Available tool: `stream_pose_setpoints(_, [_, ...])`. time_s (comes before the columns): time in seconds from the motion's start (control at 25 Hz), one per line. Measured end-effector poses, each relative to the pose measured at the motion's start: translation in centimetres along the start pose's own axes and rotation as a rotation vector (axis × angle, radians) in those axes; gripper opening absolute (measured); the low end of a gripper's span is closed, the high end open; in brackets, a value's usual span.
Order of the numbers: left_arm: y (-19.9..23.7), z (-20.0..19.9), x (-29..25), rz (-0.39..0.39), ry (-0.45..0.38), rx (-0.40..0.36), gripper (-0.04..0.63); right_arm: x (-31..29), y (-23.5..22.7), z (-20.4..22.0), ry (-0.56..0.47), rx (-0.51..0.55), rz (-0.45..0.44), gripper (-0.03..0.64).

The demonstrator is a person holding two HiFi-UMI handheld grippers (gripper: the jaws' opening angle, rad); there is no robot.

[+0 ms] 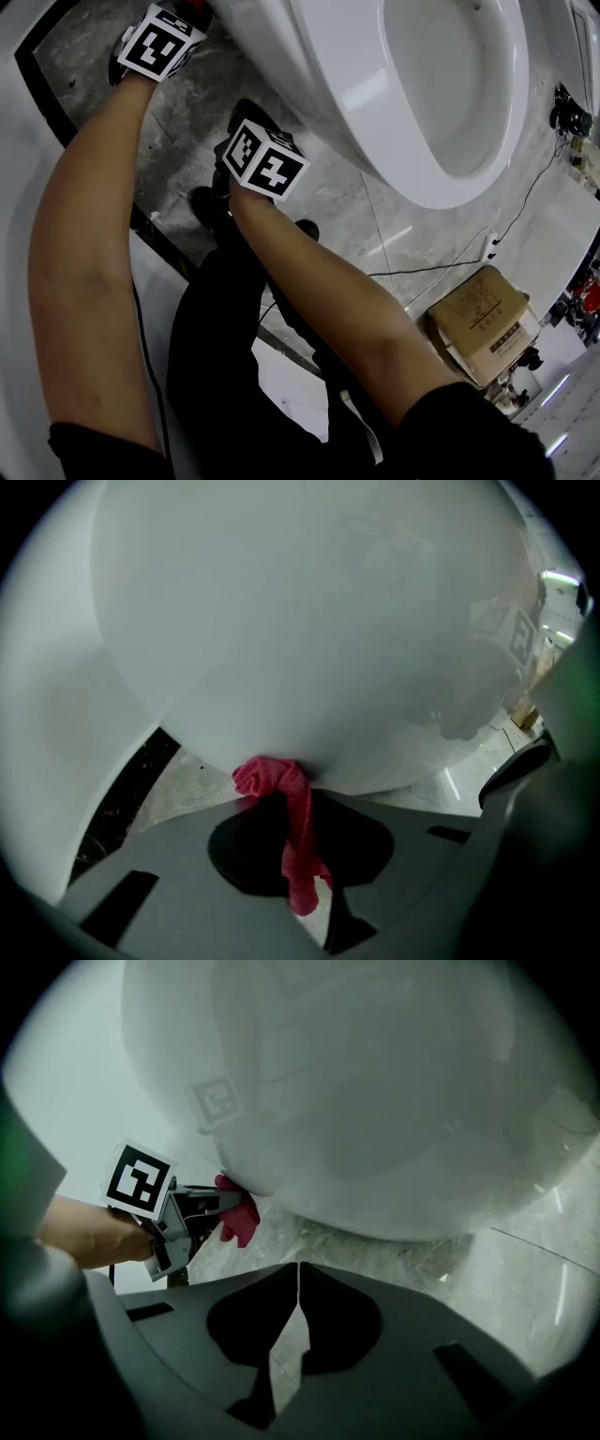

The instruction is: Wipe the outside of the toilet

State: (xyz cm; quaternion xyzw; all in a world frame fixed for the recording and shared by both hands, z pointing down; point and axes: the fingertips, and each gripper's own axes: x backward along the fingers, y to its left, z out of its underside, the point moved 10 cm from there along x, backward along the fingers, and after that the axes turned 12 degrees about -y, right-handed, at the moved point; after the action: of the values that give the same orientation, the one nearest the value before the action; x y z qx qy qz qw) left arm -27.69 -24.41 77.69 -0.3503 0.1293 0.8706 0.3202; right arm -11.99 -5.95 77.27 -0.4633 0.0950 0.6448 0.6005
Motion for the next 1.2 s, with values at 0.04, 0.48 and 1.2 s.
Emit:
stream_pose_setpoints(0.04, [-1.2, 0.2, -0.1, 0.009, 0.006, 0.002, 0.060, 0.6, -1.0, 0.3, 0.005, -0.006, 0.010, 0.035])
stream_pose_setpoints(0.48, [-13.9, 1.7, -2.2, 0.077, 0.025, 0.090, 0.060, 6.7, -10.5, 1.2, 0.026, -0.026, 0.115, 0.035])
stream_pose_setpoints(1.2, [-29.7, 1.0, -5.4, 0.172, -0.016, 0.367, 0.058, 12.0, -20.8, -0.1, 0.013, -0.033, 0.243, 0.035])
